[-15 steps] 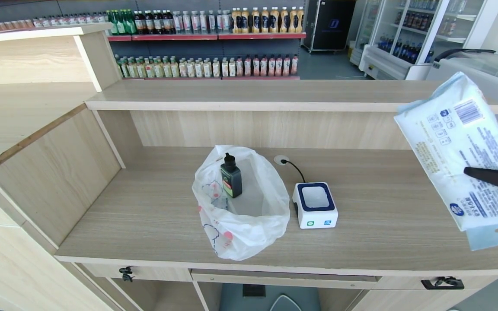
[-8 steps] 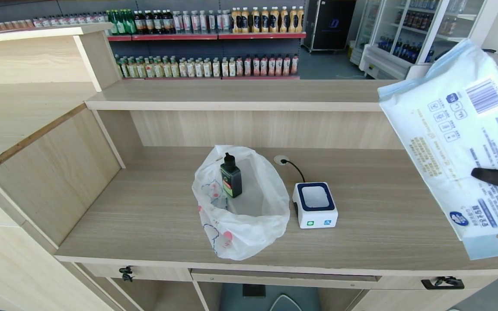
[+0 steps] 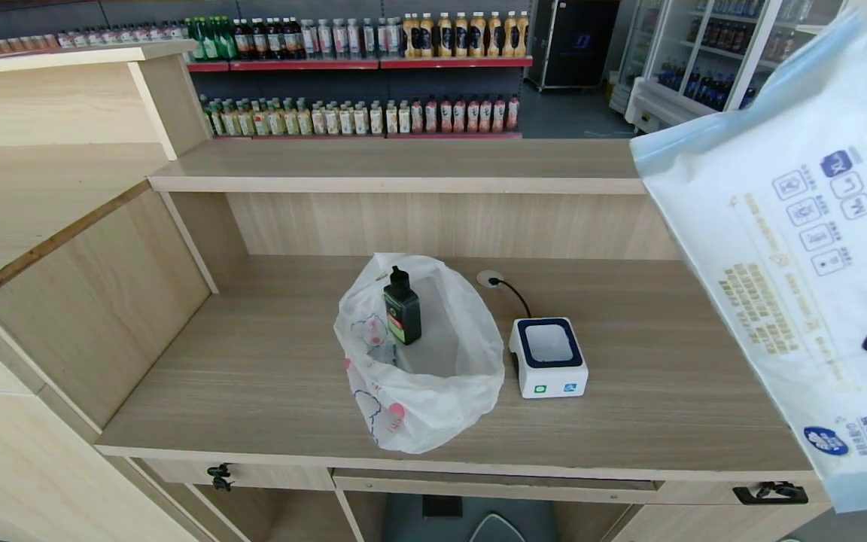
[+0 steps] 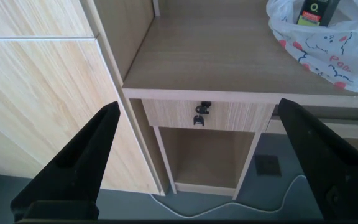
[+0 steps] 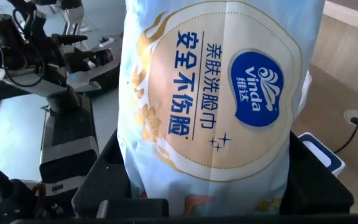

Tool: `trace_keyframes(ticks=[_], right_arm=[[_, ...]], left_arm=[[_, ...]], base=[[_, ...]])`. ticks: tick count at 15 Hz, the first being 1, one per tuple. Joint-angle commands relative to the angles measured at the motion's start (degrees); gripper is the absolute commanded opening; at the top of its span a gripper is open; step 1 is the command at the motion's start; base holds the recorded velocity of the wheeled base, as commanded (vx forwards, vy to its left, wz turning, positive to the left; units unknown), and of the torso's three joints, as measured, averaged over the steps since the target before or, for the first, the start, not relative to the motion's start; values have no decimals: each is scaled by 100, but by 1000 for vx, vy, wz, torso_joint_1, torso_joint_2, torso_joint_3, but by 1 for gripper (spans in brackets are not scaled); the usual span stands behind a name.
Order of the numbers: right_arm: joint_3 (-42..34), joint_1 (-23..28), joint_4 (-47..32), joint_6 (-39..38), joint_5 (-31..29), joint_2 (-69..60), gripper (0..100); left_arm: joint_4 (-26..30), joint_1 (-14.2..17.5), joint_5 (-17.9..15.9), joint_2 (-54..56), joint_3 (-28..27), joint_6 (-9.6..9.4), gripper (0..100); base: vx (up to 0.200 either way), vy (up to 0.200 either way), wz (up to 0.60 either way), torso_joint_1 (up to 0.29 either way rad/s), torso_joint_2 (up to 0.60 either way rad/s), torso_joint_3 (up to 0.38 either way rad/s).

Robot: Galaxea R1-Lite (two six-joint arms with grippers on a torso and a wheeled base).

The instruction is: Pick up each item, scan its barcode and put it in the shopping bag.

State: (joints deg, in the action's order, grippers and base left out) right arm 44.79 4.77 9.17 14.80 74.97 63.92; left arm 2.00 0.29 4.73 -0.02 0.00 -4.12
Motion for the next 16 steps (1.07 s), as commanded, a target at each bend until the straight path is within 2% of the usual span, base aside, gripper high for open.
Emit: trace_keyframes(ticks=[1,3,6,7,8,11,16], right_arm=[[-251,-441,-231,23,-35,-600,0],[-339,-951,-574,234,-440,-819,0],[-242,-1496,-1892,1333,-1239,-819,0],[-234,-1523,-2121,1552,-1266,-819,0],[-172,-1663,-2710,2036,-1266,-854,0],[65,-1980,-2885,2194,-1283,-714,0],[768,-2041,-2885,2071,-1327,-28,0]], left_arm=[[2,-3,2,2,0,-1,100],[2,6,2,2,0,-1,100],[2,-3,2,2,0,-1,100],[2,-3,2,2,0,-1,100],[2,-3,2,2,0,-1,100],[2,6,2,2,0,-1,100],[2,-3,2,2,0,-1,100]], base=[[0,0,0,0,0,0],[0,0,0,0,0,0],[0,0,0,0,0,0],[0,0,0,0,0,0],[0,0,0,0,0,0],[0,0,0,0,0,0],[0,0,0,0,0,0]])
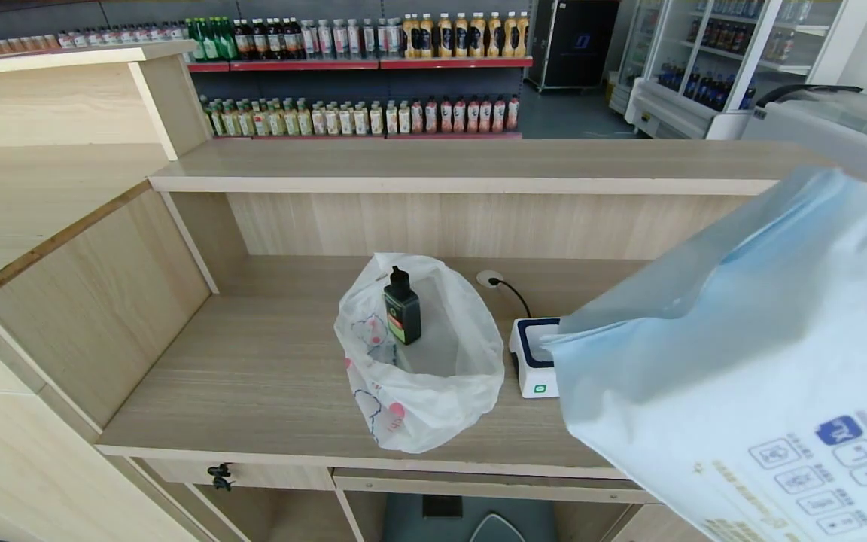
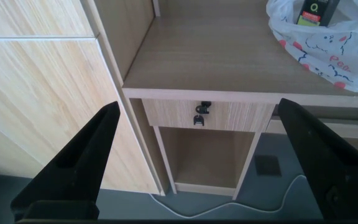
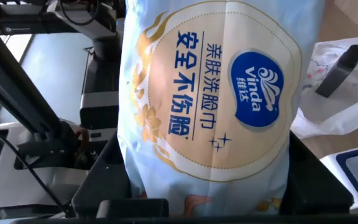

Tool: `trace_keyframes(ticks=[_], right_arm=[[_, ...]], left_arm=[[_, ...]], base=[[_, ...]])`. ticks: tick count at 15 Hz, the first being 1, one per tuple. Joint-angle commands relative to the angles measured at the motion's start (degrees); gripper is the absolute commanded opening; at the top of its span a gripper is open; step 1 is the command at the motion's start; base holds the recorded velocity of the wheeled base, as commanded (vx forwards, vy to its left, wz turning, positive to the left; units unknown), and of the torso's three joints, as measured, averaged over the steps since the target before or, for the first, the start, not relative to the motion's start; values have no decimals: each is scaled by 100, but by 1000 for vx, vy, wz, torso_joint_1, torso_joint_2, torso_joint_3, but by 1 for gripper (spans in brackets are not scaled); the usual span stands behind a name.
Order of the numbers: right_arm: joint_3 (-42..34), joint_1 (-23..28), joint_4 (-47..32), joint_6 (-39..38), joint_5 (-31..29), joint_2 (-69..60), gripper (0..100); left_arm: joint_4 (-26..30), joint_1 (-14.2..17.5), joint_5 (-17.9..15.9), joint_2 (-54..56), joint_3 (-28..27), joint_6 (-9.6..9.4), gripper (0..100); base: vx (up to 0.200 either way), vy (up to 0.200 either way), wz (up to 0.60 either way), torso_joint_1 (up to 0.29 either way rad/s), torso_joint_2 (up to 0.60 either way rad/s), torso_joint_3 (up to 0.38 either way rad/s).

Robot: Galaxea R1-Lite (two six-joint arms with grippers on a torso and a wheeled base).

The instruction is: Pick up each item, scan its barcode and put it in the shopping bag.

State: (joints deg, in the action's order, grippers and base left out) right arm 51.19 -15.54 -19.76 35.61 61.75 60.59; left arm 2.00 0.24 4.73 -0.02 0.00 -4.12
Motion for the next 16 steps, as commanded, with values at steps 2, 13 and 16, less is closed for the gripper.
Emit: trace_keyframes(ticks=[2,13,16], right_arm=[[163,-1,25,16,-330,489,0],[779,-617,245,7,-804,1271,0],[1007,-924,359,25,-945,1588,0]], left_arm=[[2,2,2,2,0,-1,100],[2,2,2,2,0,-1,100],[2,2,2,2,0,-1,100]], base=[[0,0,0,0,0,0],[0,0,0,0,0,0],[0,0,0,0,0,0]])
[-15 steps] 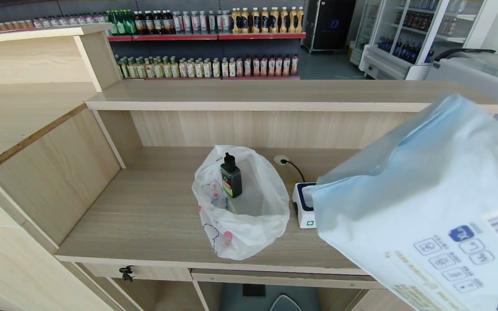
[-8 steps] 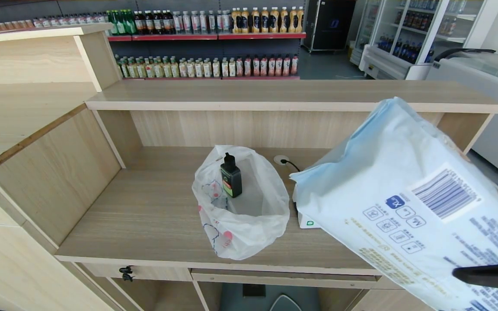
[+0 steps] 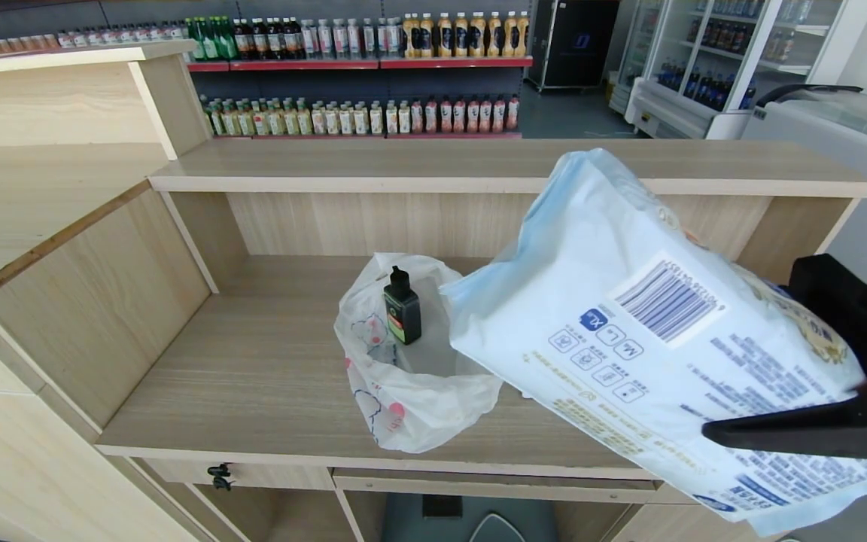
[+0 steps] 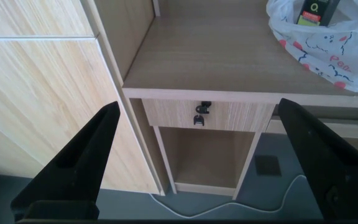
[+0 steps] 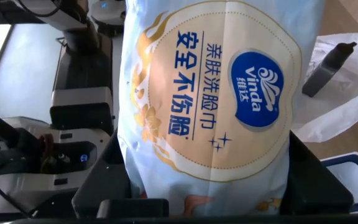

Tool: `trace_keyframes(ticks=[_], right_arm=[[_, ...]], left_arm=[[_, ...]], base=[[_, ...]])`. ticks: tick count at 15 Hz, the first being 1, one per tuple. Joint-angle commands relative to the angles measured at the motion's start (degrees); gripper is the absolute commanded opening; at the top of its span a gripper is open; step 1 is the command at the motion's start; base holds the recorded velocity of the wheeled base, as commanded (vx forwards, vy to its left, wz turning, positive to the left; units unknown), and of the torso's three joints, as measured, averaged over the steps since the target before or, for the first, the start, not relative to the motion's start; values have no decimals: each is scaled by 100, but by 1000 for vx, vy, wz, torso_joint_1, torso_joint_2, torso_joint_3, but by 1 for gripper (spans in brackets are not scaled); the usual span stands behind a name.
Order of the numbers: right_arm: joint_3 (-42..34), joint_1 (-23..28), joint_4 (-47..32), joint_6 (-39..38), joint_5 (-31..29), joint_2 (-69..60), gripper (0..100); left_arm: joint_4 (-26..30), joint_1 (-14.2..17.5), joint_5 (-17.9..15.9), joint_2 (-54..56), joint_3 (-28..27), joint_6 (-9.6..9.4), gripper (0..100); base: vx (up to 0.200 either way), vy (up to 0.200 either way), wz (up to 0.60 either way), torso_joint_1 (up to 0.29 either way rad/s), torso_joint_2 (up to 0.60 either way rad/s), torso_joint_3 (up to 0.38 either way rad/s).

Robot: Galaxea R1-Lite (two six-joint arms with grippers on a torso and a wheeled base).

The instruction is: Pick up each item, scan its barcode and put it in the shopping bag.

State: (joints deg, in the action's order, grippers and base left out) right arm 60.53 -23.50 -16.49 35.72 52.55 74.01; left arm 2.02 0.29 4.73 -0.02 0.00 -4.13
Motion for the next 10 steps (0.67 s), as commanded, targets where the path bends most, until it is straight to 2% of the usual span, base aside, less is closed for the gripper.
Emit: trace_keyframes(ticks=[1,5,10], right_arm=[[109,-225,146,14,-131,360,0],[275,-620,516,5,-316,720,0],[486,-902,586,5,-474,957,0]], left_arm=[[0,-3,2,2,0,0,100],[0,-3,2,2,0,0,100],[0,6,2,2,0,0,100]], base=[[0,0,0,0,0,0],[0,0,0,0,0,0],[0,0,0,0,0,0]])
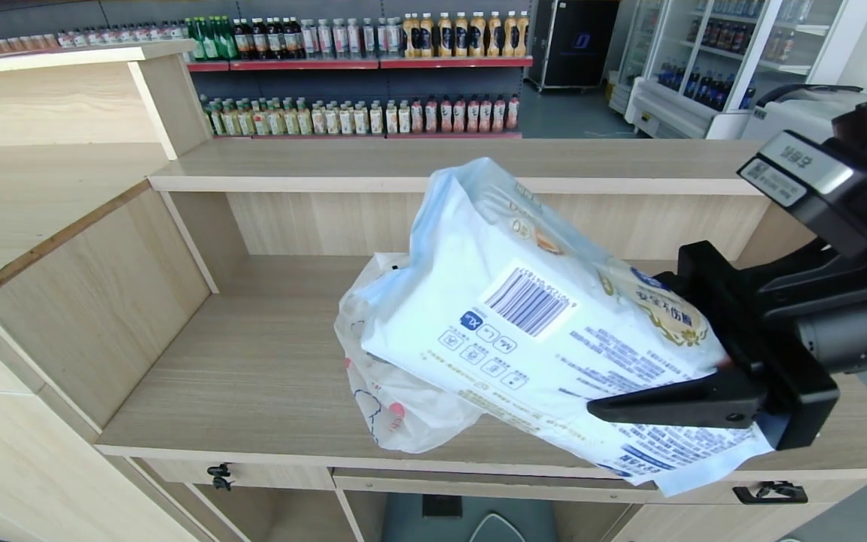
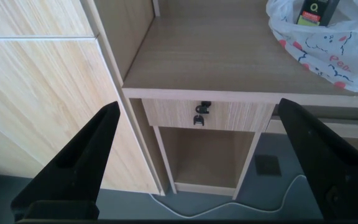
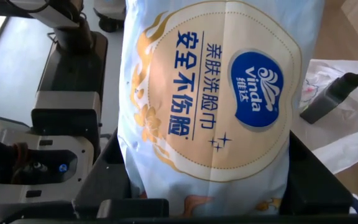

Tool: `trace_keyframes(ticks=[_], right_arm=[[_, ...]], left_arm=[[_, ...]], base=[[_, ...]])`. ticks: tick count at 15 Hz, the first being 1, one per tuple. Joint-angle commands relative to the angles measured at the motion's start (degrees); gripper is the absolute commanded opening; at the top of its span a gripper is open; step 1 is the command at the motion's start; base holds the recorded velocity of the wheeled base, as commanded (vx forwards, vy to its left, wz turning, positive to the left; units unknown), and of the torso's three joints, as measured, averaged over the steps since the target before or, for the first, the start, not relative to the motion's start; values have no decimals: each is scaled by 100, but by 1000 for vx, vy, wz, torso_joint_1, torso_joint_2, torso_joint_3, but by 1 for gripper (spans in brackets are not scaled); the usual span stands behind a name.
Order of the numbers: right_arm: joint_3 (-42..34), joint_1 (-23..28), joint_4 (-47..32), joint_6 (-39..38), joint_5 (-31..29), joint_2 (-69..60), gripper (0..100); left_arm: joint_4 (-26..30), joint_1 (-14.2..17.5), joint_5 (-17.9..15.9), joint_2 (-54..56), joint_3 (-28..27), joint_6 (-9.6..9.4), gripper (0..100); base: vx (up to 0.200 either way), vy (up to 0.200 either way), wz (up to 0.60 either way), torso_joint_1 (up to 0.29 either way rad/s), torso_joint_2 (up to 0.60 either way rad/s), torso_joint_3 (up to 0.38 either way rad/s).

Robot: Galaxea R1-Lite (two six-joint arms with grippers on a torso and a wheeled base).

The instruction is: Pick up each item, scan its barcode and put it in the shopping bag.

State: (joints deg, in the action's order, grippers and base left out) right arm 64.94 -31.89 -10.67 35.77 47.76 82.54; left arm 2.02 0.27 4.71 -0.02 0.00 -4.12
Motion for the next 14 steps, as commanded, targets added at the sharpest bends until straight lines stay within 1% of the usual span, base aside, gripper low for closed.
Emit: trace_keyframes(ticks=[1,9,14], right_arm=[[63,-80,3,0,5,104,0],[72,-124,12,0,5,104,0],[63,-388,161,9,-13,201,0]], left_arm=[[0,0,4,2,0,-1,100],[0,8,4,2,0,-1,100],[0,0,4,2,0,-1,100]], base=[[0,0,0,0,0,0],[0,0,0,0,0,0],[0,0,0,0,0,0]])
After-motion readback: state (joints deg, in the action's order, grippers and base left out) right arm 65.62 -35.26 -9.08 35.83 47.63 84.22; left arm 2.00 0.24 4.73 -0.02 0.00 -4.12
